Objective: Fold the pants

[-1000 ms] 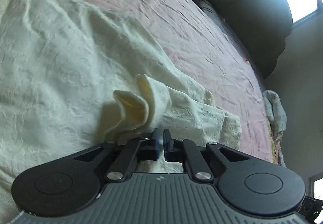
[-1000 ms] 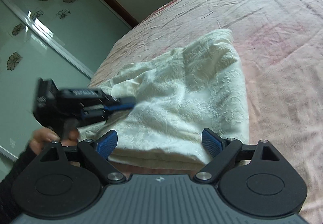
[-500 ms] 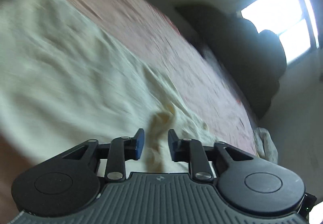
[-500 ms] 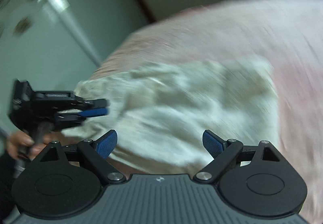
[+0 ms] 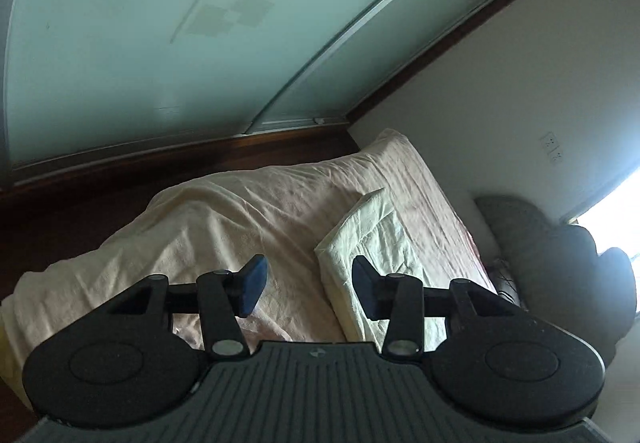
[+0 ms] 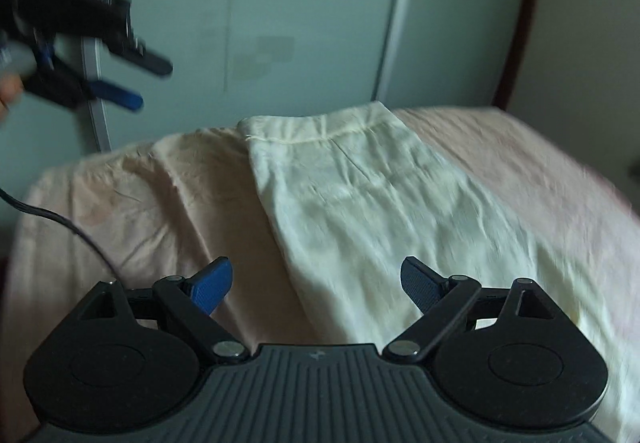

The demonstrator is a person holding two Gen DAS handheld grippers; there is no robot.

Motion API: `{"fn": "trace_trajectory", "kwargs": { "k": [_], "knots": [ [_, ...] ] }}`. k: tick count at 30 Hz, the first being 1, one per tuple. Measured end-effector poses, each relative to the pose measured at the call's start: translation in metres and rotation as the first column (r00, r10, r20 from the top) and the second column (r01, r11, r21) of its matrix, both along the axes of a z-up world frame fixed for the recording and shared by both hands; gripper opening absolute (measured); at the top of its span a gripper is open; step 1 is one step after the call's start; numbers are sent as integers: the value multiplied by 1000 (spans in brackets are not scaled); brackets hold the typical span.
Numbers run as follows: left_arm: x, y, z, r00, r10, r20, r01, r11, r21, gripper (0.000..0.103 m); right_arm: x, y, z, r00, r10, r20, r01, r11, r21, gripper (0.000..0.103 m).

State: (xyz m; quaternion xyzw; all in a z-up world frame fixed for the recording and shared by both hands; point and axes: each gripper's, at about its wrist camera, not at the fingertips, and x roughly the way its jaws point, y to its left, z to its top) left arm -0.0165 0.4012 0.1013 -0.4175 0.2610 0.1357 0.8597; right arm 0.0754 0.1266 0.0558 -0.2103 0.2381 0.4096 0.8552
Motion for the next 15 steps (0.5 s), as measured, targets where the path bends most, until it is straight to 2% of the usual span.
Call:
{"fn": "trace_trajectory", "kwargs": {
  "k": [6,15],
  "knots": [
    [-9,14,2,1000,8,27,-9,1000,12,56,22,41,-22,997,-4,74,15,990,-139,92],
    [-7,24,-4,1000,-1,12,1,1000,-20,59,38,67,-28,974,-27,223,75,975,-210,92]
  ]
}}
